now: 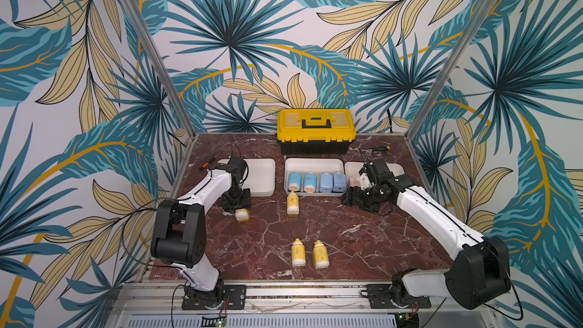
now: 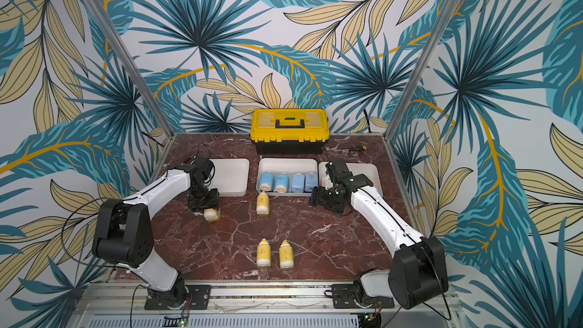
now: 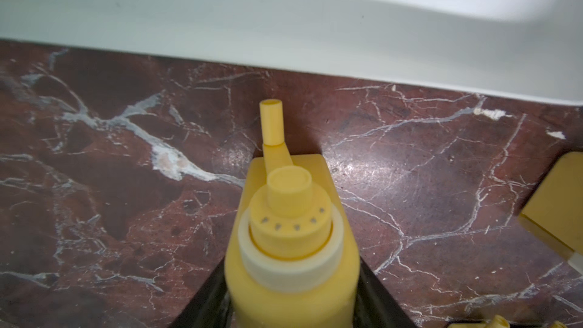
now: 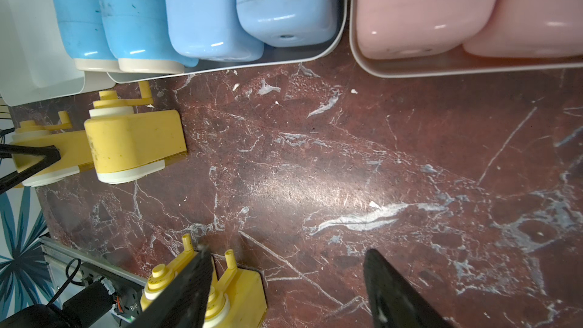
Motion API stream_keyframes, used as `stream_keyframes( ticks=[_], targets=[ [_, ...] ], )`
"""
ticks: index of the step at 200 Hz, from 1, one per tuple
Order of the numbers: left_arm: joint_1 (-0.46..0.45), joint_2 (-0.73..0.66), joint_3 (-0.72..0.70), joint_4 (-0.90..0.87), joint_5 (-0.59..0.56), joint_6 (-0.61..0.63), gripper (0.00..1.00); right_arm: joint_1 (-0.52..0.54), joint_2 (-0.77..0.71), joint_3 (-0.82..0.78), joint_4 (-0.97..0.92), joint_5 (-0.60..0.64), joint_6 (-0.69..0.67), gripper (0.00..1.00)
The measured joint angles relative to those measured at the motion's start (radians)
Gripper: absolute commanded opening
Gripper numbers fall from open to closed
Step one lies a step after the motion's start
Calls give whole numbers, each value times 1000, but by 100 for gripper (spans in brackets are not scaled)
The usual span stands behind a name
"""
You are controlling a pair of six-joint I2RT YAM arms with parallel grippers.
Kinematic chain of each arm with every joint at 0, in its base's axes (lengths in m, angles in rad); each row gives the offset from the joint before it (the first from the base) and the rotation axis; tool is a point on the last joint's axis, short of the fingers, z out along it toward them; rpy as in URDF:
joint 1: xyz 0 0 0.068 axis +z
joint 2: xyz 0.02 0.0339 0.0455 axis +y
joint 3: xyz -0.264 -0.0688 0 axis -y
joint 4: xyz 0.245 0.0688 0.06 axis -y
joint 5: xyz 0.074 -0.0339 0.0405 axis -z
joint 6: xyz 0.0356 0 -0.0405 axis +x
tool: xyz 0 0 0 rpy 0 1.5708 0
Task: Place the pencil sharpeners by color into the storage box
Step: Pick up the pencil sharpener from the center of the board.
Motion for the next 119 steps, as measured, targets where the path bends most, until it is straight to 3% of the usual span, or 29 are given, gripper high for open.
stream_keyframes(
  ticks=[69, 119],
  targets=[
    [-8, 8, 0, 0, -16, -9, 45, 0, 5, 0, 4, 0, 0, 77],
    [-8, 7, 0, 0, -11, -16, 44, 0, 5, -1, 7, 0, 0, 77]
  ],
)
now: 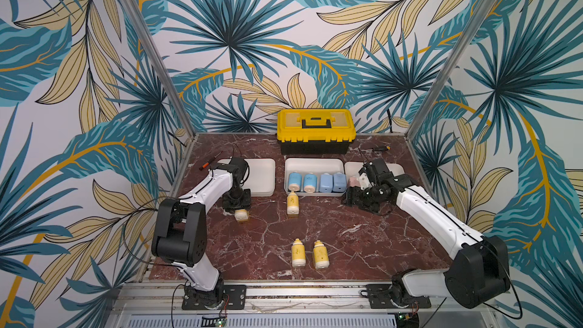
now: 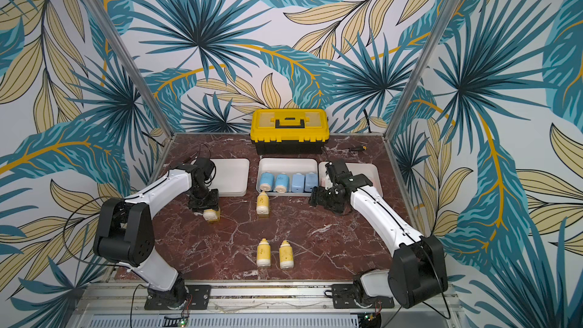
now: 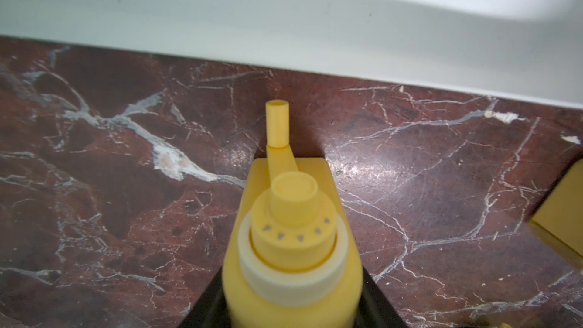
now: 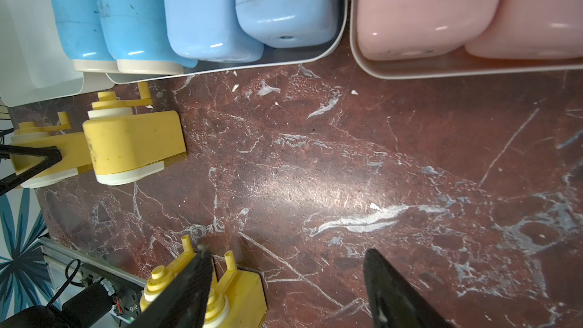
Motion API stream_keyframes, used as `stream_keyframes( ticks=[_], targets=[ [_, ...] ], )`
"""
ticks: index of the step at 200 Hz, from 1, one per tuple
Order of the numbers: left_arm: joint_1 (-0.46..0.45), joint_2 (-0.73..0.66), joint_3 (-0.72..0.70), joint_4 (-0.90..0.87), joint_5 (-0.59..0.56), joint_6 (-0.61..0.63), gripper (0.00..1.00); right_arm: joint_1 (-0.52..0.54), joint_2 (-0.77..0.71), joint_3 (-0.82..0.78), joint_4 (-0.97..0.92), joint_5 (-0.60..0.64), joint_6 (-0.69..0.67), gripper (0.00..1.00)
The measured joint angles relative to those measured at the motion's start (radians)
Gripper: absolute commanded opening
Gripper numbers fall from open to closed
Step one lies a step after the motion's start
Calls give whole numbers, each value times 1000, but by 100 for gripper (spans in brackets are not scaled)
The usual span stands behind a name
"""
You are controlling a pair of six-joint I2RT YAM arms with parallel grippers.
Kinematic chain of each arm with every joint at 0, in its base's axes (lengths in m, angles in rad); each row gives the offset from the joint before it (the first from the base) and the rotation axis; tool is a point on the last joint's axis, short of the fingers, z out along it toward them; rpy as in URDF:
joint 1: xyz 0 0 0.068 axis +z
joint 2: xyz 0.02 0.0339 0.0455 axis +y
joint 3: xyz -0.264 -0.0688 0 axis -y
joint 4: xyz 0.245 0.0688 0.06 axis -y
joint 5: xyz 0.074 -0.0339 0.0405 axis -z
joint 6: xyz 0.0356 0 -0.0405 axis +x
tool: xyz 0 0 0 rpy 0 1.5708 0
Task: Place the pencil sharpeners by color into the storage box
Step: Pick up the pencil sharpener from the center of the board.
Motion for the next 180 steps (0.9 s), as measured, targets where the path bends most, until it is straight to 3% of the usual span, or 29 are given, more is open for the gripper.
stream_keyframes(
  ticks=[61, 180],
  targets=[
    [-13, -20, 12, -16, 47, -14, 43, 0, 0, 0, 8, 0, 0, 77],
    [-59, -107, 192, -72, 68, -30, 43, 0, 0, -1, 16, 0, 5, 77]
  ],
)
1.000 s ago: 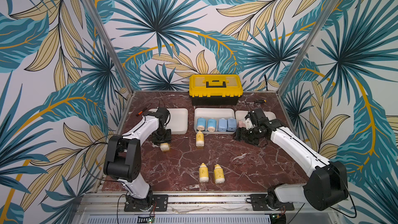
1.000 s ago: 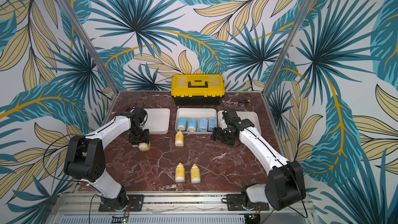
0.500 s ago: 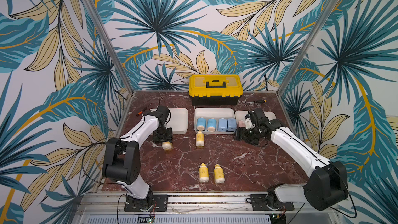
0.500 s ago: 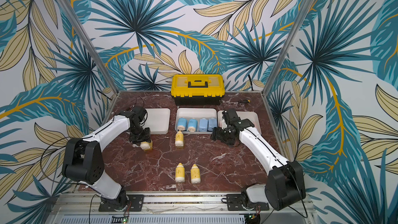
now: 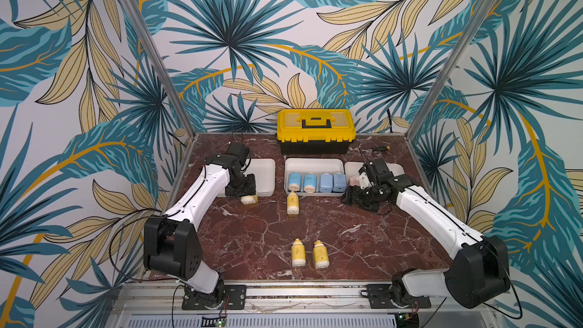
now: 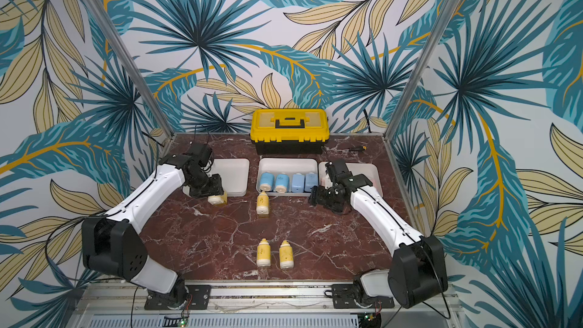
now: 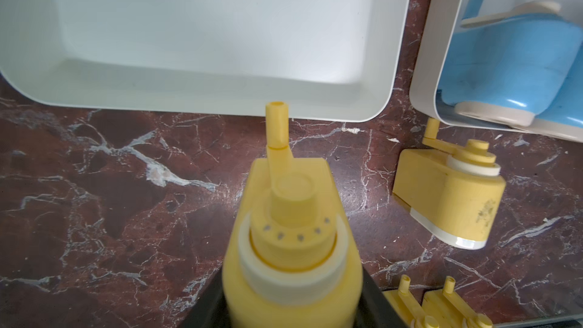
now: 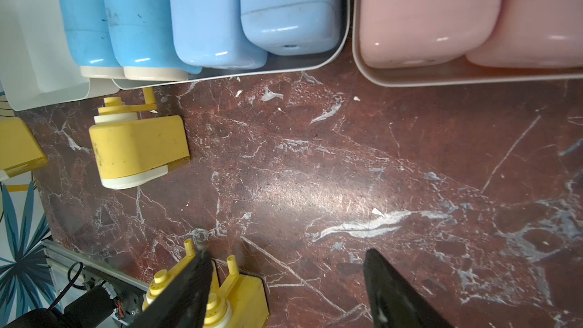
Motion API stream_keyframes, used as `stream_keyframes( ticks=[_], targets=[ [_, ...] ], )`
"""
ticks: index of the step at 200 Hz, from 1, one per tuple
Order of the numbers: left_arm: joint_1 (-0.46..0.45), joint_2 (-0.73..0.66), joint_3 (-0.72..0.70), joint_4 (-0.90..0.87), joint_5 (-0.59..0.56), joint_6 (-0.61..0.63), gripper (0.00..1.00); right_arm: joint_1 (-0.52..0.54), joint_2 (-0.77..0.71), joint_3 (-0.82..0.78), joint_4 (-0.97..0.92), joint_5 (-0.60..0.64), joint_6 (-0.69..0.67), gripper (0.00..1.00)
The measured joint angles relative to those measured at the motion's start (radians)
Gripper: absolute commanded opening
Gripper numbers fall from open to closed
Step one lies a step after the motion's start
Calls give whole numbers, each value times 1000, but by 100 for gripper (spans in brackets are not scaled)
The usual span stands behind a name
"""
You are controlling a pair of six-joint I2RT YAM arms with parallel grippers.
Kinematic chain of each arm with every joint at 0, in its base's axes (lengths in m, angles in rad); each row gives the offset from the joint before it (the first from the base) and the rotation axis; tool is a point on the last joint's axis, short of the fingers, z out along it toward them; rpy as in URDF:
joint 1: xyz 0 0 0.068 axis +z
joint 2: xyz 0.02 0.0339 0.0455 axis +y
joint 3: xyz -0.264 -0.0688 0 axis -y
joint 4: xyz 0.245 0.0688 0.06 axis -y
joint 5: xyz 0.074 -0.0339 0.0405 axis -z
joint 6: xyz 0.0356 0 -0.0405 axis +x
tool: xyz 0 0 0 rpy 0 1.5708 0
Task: Place the pencil sharpeners by color into the storage box
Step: Pick up the pencil sharpener from the center of the board, then place the pencil sharpener in the storage box.
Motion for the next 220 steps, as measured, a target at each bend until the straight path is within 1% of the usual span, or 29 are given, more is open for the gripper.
stream_keyframes(
  ticks=[28, 50, 156, 187, 220],
  targets=[
    [0, 14, 60, -5, 0, -4, 43, 0, 0, 0, 0, 0, 3, 77],
    [-1, 61, 117, -6, 0, -6, 43, 0, 0, 0, 1, 0, 3, 77],
    [-41, 408, 382, -6, -33, -2, 40, 0, 0, -19, 7, 0, 14, 77],
    [-47, 483, 419, -3, -38, 5, 40, 0, 0, -36, 8, 0, 18, 77],
    [-53, 512, 421, -5, -38, 11, 40, 0, 6, -40, 13, 0, 22, 77]
  ],
)
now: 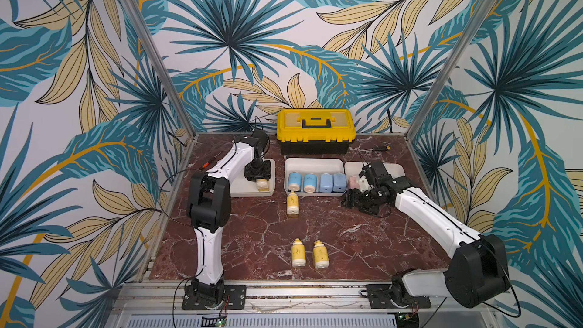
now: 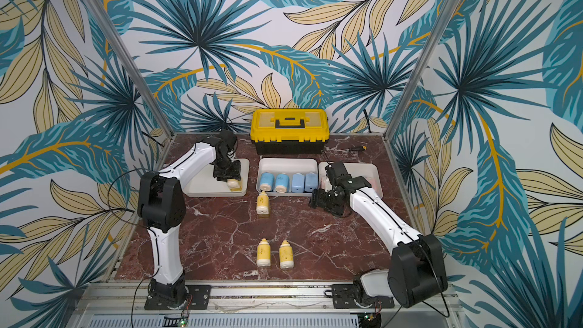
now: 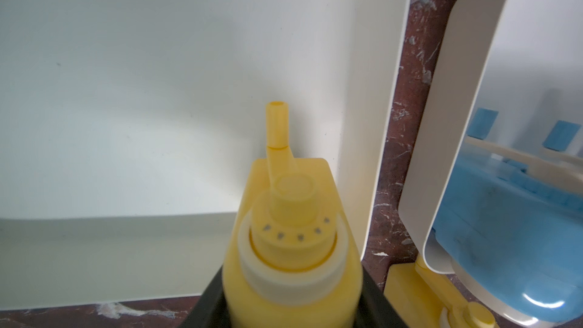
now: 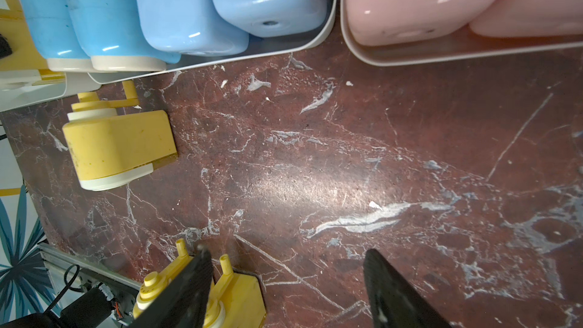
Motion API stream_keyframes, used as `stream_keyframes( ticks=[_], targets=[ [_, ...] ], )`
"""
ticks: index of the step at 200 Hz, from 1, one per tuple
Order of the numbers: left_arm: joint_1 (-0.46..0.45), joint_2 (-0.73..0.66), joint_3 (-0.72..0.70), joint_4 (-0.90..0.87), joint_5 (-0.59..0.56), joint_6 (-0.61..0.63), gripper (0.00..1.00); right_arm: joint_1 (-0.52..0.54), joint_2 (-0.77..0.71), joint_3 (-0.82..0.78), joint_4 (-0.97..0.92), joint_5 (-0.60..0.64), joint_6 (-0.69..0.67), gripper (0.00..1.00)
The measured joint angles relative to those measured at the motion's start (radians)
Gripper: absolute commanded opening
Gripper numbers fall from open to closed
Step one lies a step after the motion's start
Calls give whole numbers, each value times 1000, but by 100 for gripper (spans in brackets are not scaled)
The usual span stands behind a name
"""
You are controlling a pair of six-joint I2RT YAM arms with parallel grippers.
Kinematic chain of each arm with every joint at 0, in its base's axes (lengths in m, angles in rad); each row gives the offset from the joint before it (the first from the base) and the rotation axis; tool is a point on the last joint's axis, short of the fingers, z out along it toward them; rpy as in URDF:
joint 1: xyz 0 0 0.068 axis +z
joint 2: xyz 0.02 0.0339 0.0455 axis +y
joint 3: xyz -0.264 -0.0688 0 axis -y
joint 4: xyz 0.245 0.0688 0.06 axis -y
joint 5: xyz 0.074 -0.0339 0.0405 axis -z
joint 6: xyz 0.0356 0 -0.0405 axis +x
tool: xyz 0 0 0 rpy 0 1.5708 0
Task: Place the pencil sharpeners by color into the storage box
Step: Place the pencil sharpener in the storage box.
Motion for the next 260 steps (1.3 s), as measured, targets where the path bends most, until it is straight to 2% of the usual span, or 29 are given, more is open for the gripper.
stream_keyframes(
  ticks=[131, 161, 217, 260],
  targets=[
    [-16, 23, 0, -1, 14, 2, 40, 0, 8, -12, 20, -14, 3, 77],
    [-23, 37, 0, 0, 12, 2, 44, 0, 15, -12, 20, -15, 3, 77],
    [-27, 49, 2, 2, 14, 1, 63, 0, 17, -12, 20, -18, 3, 77],
    [-32, 72, 2, 0, 14, 2, 69, 0, 18, -12, 20, -18, 3, 77]
  ],
)
